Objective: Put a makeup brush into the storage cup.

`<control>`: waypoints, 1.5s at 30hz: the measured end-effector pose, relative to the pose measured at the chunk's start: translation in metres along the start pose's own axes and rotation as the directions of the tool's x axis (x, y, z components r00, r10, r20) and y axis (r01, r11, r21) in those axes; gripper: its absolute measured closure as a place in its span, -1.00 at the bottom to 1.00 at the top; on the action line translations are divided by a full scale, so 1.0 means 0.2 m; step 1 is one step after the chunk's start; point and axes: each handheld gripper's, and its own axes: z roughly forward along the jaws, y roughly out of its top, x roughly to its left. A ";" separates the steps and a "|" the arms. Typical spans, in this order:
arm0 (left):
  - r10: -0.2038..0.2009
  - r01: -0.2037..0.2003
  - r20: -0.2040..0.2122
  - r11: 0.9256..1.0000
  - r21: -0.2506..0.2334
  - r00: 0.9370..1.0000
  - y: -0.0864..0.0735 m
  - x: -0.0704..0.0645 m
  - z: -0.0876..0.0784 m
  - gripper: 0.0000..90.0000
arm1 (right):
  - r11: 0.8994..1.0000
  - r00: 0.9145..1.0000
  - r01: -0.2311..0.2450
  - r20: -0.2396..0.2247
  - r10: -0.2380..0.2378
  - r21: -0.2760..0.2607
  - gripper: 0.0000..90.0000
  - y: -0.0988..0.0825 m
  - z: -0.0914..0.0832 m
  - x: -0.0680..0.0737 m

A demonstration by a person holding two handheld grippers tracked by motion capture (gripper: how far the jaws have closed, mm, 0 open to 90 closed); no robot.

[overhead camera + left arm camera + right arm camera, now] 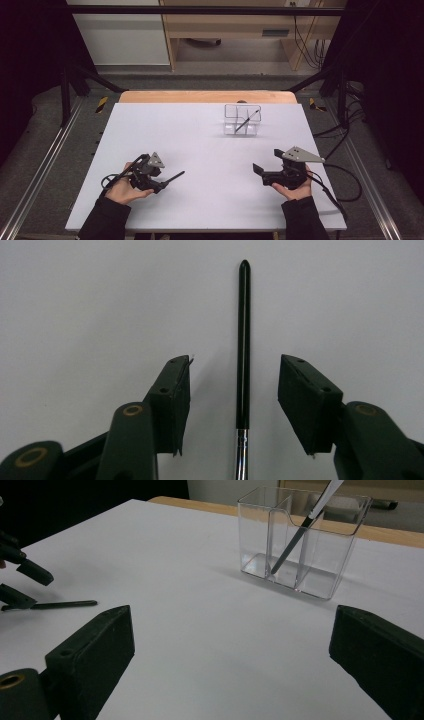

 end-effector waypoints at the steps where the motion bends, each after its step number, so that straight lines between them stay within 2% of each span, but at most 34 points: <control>1: 0.002 -0.002 0.001 1.000 0.007 1.000 0.01 0.00 0.00 0.00 | 1.000 1.000 0.001 0.001 -0.001 0.000 -0.89 0.00 0.00 0.00; 7: 0.011 -0.011 0.014 0.998 0.068 1.000 0.03 0.01 0.05 0.04 | 1.000 1.000 0.005 0.002 -0.005 0.002 -0.89 0.00 0.00 0.00; 16: -0.005 0.001 0.040 0.995 0.102 0.999 0.03 0.01 0.07 0.34 | 1.000 1.000 0.006 -0.002 -0.005 0.012 -0.89 0.00 0.01 0.00; 21: -0.017 0.011 0.053 0.994 0.104 0.998 0.03 0.01 0.07 0.48 | 1.000 1.000 0.003 -0.004 -0.003 0.014 -0.89 0.00 0.01 0.00; 38: -0.020 0.010 0.073 0.991 0.134 0.997 0.04 0.00 0.07 0.83 | 1.000 1.000 0.005 -0.008 -0.005 0.021 -0.89 0.00 0.02 0.01; 45: -0.012 0.002 0.069 0.991 0.136 0.998 0.04 0.00 0.07 0.85 | 1.000 1.000 0.005 -0.008 -0.005 0.020 -0.89 0.00 0.02 0.01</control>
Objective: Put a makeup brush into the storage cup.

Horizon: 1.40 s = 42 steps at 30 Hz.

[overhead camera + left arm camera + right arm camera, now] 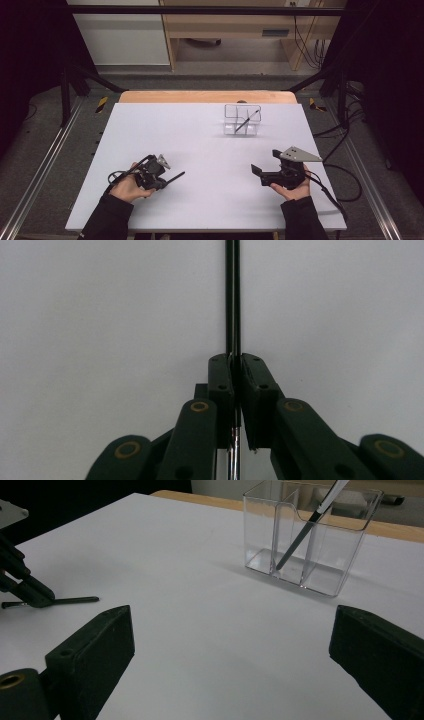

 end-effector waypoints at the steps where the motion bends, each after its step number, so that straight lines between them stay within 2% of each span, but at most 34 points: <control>1: 0.001 -0.001 0.000 1.000 0.000 1.000 0.00 0.00 0.00 0.85 | 1.000 1.000 0.000 -0.001 0.000 0.000 -0.89 0.00 0.00 0.00; 10: 0.026 -0.026 -0.014 0.999 -0.018 1.000 -0.01 0.00 -0.01 0.85 | 1.000 1.000 0.001 -0.002 -0.001 0.002 -0.89 0.00 0.00 0.00; 16: 0.035 -0.036 -0.015 0.996 -0.080 0.999 -0.01 0.00 -0.06 0.85 | 1.000 1.000 0.002 0.000 -0.002 0.001 -0.89 0.00 0.00 0.00; 22: 0.051 -0.053 -0.016 0.989 -0.141 0.999 -0.01 -0.02 -0.11 0.85 | 1.000 1.000 0.014 0.003 -0.014 0.007 -0.88 0.00 0.01 0.01; 27: 0.066 -0.068 -0.017 0.983 -0.173 0.998 0.00 -0.04 -0.14 0.85 | 1.000 1.000 0.023 0.002 -0.023 0.013 -0.88 0.01 0.01 0.02; 32: 0.080 -0.082 -0.018 0.972 -0.220 0.997 0.01 -0.06 -0.18 0.85 | 0.999 0.999 0.038 0.006 -0.038 0.013 -0.88 0.02 0.01 0.03; 42: 0.122 -0.124 -0.021 0.957 -0.262 0.992 0.03 -0.11 -0.22 0.85 | 0.997 0.997 0.071 0.011 -0.071 0.012 -0.89 0.06 0.01 0.05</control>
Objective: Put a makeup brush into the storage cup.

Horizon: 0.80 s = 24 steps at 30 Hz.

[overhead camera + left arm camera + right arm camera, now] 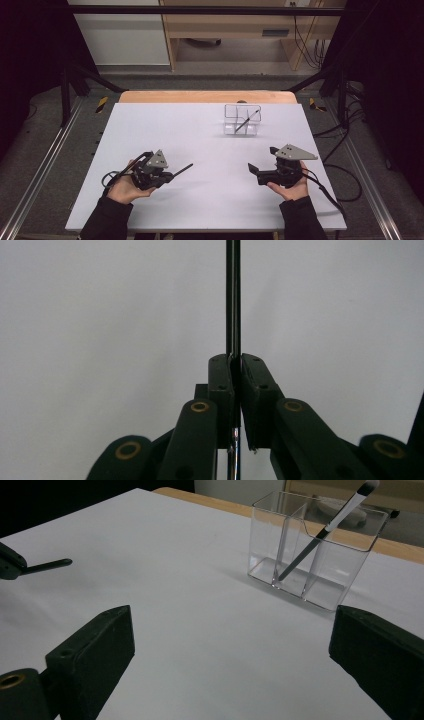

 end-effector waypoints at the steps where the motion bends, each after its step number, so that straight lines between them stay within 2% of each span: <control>1: 0.002 -0.002 0.000 1.000 0.000 1.000 0.01 0.00 0.00 0.85 | 1.000 1.000 0.003 0.000 -0.003 0.002 -0.89 0.00 0.00 0.00; 7: 0.011 -0.011 0.022 1.000 -0.016 1.000 0.03 0.00 -0.02 0.85 | 0.999 0.999 0.041 -0.004 -0.041 0.031 -0.89 0.03 0.03 0.04; 15: 0.029 -0.028 0.028 0.999 -0.032 0.999 0.07 -0.01 -0.02 0.85 | 0.995 0.996 0.087 -0.022 -0.086 0.047 -0.88 0.09 0.05 0.09; 19: 0.051 -0.050 0.033 0.998 -0.028 0.998 0.11 -0.02 -0.02 0.85 | 0.990 0.992 0.128 -0.024 -0.127 0.057 -0.88 0.14 0.05 0.12; 24: 0.077 -0.075 0.062 0.997 -0.037 0.995 0.14 -0.02 -0.02 0.85 | 0.981 0.984 0.177 -0.030 -0.175 0.079 -0.88 0.20 0.07 0.15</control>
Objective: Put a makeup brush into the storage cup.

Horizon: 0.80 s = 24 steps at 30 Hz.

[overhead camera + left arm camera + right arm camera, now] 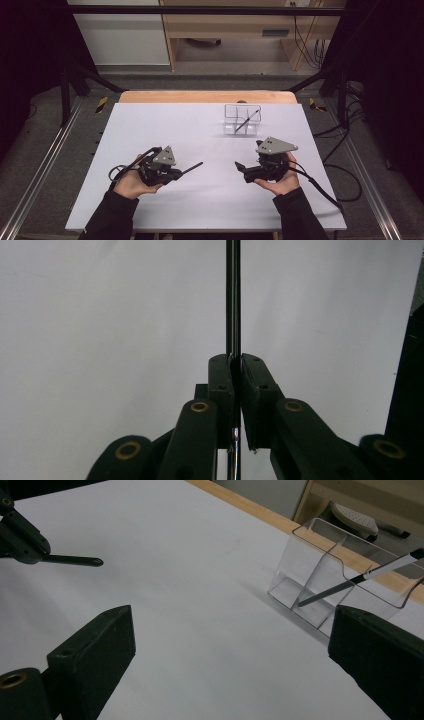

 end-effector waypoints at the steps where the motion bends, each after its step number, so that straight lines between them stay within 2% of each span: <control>1: 0.004 -0.004 0.001 1.000 -0.003 1.000 0.01 0.00 0.00 0.85 | 1.000 1.000 0.011 -0.001 -0.011 0.005 -0.88 0.01 0.00 0.01; 8: 0.028 -0.028 0.018 0.999 -0.015 0.999 0.05 0.00 0.00 0.85 | 0.996 0.997 0.076 -0.011 -0.076 0.046 -0.87 0.06 0.03 0.05; 11: 0.035 -0.035 0.033 0.999 -0.005 0.999 0.06 0.00 0.00 0.85 | 0.993 0.995 0.103 -0.019 -0.102 0.065 -0.87 0.08 0.04 0.07; 16: 0.043 -0.043 0.042 0.999 -0.007 0.998 0.08 -0.01 0.01 0.85 | 0.989 0.992 0.128 -0.029 -0.126 0.074 -0.86 0.11 0.04 0.08; 24: 0.060 -0.061 0.055 0.998 0.003 0.997 0.12 -0.02 0.02 0.85 | 0.977 0.982 0.185 -0.045 -0.181 0.105 -0.85 0.14 0.06 0.12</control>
